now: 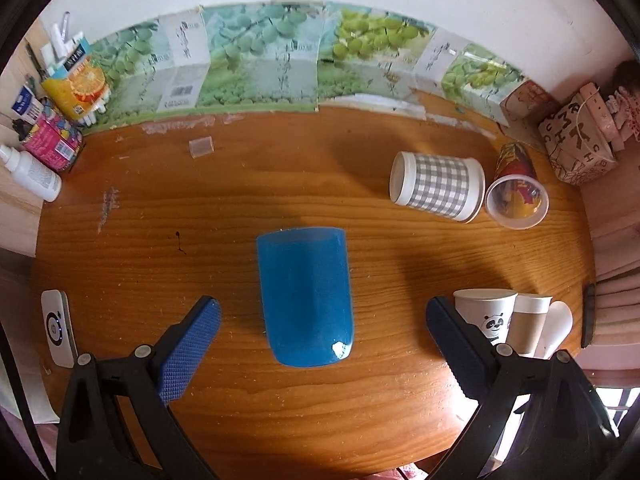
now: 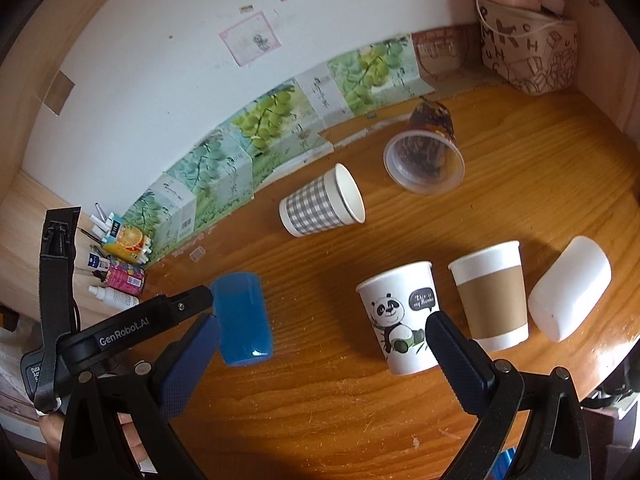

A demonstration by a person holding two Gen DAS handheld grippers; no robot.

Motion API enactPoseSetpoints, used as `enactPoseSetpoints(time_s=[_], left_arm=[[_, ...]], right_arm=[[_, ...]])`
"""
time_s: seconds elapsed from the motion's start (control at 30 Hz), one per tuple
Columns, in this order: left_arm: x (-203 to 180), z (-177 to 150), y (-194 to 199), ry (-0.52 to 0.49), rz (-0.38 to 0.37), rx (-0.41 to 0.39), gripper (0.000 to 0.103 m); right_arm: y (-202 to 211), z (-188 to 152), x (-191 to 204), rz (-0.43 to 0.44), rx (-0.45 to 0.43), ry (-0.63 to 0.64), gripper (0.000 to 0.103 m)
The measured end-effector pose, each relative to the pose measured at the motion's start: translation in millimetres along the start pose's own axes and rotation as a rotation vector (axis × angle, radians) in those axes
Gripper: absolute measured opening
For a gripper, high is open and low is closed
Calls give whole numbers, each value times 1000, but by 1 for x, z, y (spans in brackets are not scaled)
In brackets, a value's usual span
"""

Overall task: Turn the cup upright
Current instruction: 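Lower the left tool over the blue cup and close its fingers on it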

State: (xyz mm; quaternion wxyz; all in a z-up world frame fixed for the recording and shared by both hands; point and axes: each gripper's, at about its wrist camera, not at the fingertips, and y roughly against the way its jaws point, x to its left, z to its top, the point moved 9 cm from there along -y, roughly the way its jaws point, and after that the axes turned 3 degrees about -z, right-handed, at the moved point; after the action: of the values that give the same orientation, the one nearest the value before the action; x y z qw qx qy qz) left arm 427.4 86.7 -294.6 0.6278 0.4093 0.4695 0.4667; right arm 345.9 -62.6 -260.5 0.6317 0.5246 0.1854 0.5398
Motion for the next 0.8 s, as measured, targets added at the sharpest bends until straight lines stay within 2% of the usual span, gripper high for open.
enactPoseSetpoints(time_s=[0.13, 0.23, 0.5, 0.57, 0.67, 0.7, 0.73, 0.8], left_arm=[[-1, -2, -20, -32, 7, 64, 102], [1, -4, -32, -17, 23, 101, 102], [6, -14, -55, -4, 46, 176, 101], [9, -15, -58, 7, 44, 190, 94], [12, -15, -63, 18, 57, 208, 93], [14, -14, -64, 18, 62, 208, 90], [14, -12, -65, 19, 64, 209, 82], [15, -11, -67, 24, 60, 221, 77]], right_arm=[[-14, -12, -8, -14, 59, -67, 103], [-19, -18, -14, -31, 83, -98, 103], [-17, -28, -23, -58, 91, -147, 103], [-14, -28, -25, -70, 83, -155, 103], [-10, -29, -29, -84, 74, -164, 103], [-9, -29, -30, -87, 71, -169, 103], [-7, -30, -31, -90, 67, -174, 103], [-4, -31, -34, -97, 59, -182, 103]])
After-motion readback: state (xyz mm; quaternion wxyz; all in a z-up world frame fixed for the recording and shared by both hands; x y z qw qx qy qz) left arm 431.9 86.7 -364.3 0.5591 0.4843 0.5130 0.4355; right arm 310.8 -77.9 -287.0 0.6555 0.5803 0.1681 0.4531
